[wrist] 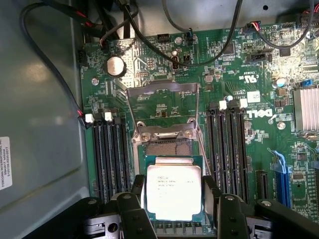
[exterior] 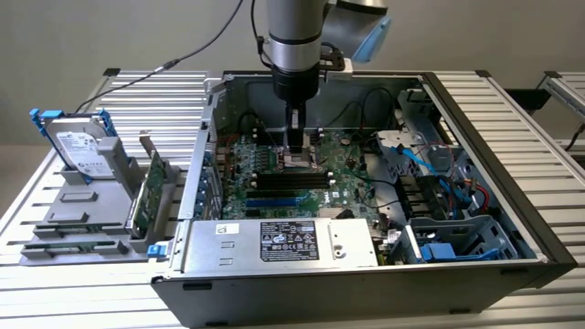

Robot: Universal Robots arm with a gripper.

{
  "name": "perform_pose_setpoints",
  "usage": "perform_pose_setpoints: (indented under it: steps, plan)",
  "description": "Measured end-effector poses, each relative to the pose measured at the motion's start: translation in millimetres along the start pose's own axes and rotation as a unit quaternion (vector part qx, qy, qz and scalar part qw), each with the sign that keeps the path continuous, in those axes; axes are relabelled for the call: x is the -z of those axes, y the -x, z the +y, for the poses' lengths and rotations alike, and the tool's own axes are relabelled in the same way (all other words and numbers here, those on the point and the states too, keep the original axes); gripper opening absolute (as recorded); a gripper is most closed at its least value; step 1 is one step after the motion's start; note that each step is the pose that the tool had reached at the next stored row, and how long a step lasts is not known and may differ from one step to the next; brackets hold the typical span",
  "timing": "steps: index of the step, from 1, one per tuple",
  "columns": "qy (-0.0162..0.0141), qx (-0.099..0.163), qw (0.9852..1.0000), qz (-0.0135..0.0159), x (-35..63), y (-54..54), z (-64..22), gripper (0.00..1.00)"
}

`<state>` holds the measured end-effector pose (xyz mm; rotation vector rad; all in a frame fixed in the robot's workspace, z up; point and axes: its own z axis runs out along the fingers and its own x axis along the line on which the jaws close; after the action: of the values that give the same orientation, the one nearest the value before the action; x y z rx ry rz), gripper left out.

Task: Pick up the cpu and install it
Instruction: 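Place the cpu into insertion slot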

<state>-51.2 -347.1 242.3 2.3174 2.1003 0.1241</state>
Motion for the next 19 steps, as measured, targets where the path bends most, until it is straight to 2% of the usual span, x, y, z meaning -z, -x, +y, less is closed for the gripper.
perform_pose_setpoints:
  steps: [4,9,19]
  plan:
    - [0.0021,0.000,1.0000,0.0004,-7.0,0.4,-0.8,0.55]
    - [0.0040,0.000,1.0000,0.0031,-14.7,0.8,-1.5,0.55]
    - [0.0071,0.000,0.9999,0.0113,-29.9,1.4,-3.3,0.55]
